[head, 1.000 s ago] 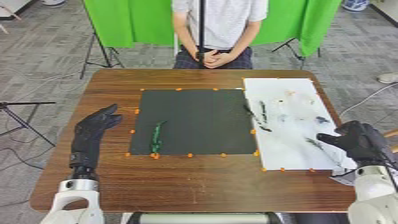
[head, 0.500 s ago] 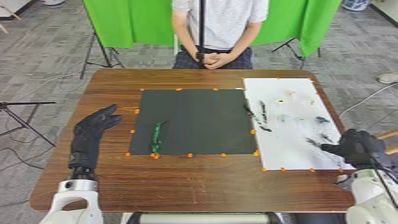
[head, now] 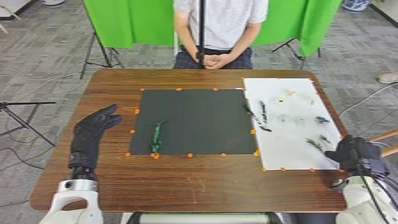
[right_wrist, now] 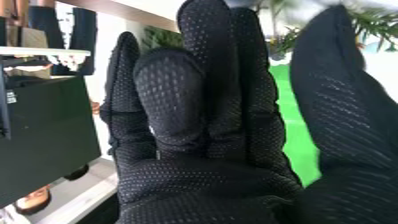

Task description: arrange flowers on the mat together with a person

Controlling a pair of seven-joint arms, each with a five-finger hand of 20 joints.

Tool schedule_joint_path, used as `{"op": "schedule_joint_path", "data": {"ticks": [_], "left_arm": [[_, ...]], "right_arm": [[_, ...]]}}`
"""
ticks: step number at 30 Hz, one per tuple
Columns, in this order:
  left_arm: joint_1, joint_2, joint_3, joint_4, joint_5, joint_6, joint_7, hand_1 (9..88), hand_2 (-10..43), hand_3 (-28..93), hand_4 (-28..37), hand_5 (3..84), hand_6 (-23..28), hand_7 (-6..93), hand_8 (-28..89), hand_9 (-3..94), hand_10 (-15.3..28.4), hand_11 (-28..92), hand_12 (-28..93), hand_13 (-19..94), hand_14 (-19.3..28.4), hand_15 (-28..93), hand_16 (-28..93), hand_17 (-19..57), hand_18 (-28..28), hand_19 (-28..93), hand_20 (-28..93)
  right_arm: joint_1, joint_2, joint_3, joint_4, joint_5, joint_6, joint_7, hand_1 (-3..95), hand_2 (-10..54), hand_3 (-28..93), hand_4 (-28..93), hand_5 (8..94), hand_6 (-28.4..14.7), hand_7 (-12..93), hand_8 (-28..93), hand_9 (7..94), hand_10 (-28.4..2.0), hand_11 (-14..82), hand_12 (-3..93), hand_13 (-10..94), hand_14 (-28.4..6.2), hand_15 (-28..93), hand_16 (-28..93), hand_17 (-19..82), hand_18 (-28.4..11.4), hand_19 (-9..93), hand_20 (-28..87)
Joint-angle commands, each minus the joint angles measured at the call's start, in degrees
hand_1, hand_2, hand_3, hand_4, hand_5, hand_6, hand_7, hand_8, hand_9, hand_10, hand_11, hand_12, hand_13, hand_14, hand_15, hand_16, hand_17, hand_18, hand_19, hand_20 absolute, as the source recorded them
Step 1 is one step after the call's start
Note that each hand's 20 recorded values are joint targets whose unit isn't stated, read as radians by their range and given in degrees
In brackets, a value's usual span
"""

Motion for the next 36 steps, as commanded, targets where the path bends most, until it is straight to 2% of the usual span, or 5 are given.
{"op": "schedule_joint_path", "data": {"ticks": [1, 5, 11, 20, 36], "left_arm": [[0.55, -0.14, -0.06, -0.08, 0.21, -0.10, -0.77, 27.3, 3.7, 66, -20.4, 50.4, 3.4, 15.2, -7, 51.5, 15.1, 23, 14, 40, 17.9, 22, -1, 9.3, 11.5, 9, 17], [0.72, -0.15, -0.27, -0.16, 0.22, -0.15, -0.88, 27.3, 3.7, 65, -20.5, 50.4, 3.6, 14.9, -7, 51.5, 15.2, 23, 14, 40, 17.9, 22, -1, 9.3, 11.5, 9, 17], [1.18, 0.10, -0.60, -0.47, 0.20, 0.12, -1.17, 27.1, 3.7, 66, -20.5, 50.4, 3.7, 14.6, -7, 51.5, 15.2, 23, 14, 40, 17.9, 22, -1, 9.3, 11.5, 9, 17], [1.28, 0.37, -0.89, -0.50, 0.29, -0.58, -2.38, 27.1, 3.7, 65, -20.5, 50.1, 3.7, 14.3, -7, 51.2, 15.1, 23, 14, 40, 17.9, 22, -1, 9.1, 11.5, 9, 17], [1.21, 0.92, -0.80, -0.26, 0.51, -1.07, -4.25, 27.0, 3.6, 65, -20.4, 49.8, 3.6, 14.2, -6, 51.0, 15.1, 22, 14, 39, 17.9, 22, -1, 9.0, 11.5, 9, 17]], "right_arm": [[-0.01, 0.84, -1.80, 1.11, -0.04, 2.53, 0.42, 86.5, -9.5, -28, 29, 84.6, 1.5, 20, 10, 92.8, -8.1, 19.4, 35.5, 82, -6.4, 66, 30, 35, -18.0, 57, 42], [0.01, 0.61, -0.99, -0.54, 1.79, 2.60, 1.07, 88.6, -9.5, -28, 33, 86.8, 2.1, 21, 10, 93.6, -7.9, 21.8, 35.4, 84, -5.7, 67, 30, 36, -17.7, 57, 42], [2.67, -0.34, 0.41, -7.46, 9.41, 3.77, 3.21, 89.4, -9.5, -28, 34, 87.5, 2.0, 21, 10, 93.7, -8.1, 23.1, 34.1, 85, -5.7, 67, 30, 37, -17.8, 58, 43], [11.23, -3.96, -6.87, -13.18, 14.27, 7.24, 0.69, 89.5, -9.5, -28, 35, 87.7, 1.5, 21, 10, 93.7, -8.5, 24.2, 33.3, 84, -5.7, 68, 31, 36, -18.2, 59, 43], [19.31, -19.83, -23.57, -6.15, 18.77, 1.97, -1.34, 89.7, -9.5, -28, 36, 88.0, 1.2, 21, 11, 93.7, -8.7, 25.6, 32.8, 83, -5.6, 71, 31, 36, -18.6, 60, 43]]}}
